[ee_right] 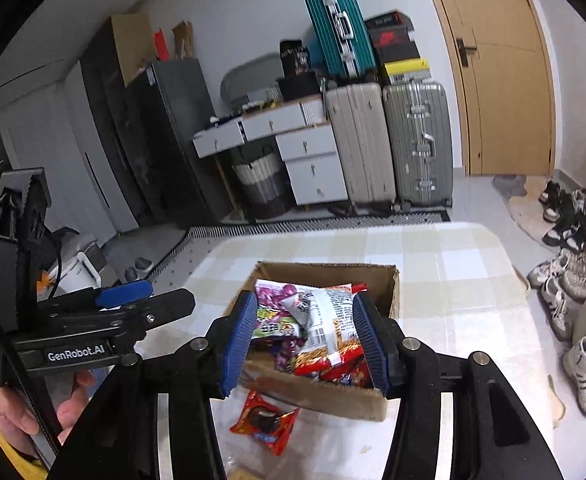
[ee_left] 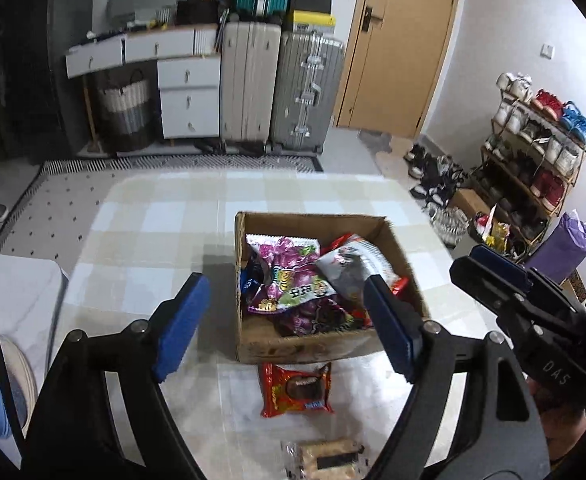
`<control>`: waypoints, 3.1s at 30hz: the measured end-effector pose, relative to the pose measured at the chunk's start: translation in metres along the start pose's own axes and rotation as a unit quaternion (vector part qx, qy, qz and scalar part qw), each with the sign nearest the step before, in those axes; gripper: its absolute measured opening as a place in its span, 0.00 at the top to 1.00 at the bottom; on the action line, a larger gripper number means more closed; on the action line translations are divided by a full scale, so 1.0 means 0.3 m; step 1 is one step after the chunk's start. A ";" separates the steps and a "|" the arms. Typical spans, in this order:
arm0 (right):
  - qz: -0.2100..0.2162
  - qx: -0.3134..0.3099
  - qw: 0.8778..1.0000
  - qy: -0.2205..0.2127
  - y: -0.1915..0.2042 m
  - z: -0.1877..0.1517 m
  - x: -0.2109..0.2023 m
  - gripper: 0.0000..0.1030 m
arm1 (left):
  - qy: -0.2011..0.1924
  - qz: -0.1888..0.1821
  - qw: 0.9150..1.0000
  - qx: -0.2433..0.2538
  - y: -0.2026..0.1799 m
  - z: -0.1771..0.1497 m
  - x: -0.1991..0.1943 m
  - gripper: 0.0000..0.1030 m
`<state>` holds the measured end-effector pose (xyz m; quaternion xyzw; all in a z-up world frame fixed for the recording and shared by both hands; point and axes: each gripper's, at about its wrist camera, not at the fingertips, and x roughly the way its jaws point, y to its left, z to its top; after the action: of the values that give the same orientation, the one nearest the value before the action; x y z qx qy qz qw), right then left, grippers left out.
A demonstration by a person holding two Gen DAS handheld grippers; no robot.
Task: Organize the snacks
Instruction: 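Withdraw both open tools from the box back over the remaining packets, then grasp the clear cracker packet with the right tool while the left tool grasps the red cake packet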
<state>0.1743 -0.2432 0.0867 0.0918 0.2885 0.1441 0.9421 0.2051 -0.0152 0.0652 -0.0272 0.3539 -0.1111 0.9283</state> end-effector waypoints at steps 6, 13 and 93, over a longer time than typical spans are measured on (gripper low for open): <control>0.005 -0.011 0.999 -0.037 0.069 -0.027 -0.199 0.40 | -0.044 0.001 0.999 0.008 -0.068 -0.049 -0.245 0.21; 0.009 -0.018 0.997 -0.074 0.134 -0.100 -0.427 0.37 | -0.084 -0.002 0.996 0.023 -0.144 -0.146 -0.528 0.20; -0.039 -0.054 0.969 0.239 0.269 -0.704 0.226 0.04 | 0.008 0.025 0.991 -0.129 0.239 -0.615 -0.232 0.01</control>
<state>0.0899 -0.1262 -0.1003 -0.0072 0.5005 0.1403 0.8543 0.0457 0.0754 -0.0368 -0.1370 0.3730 -0.0413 0.9167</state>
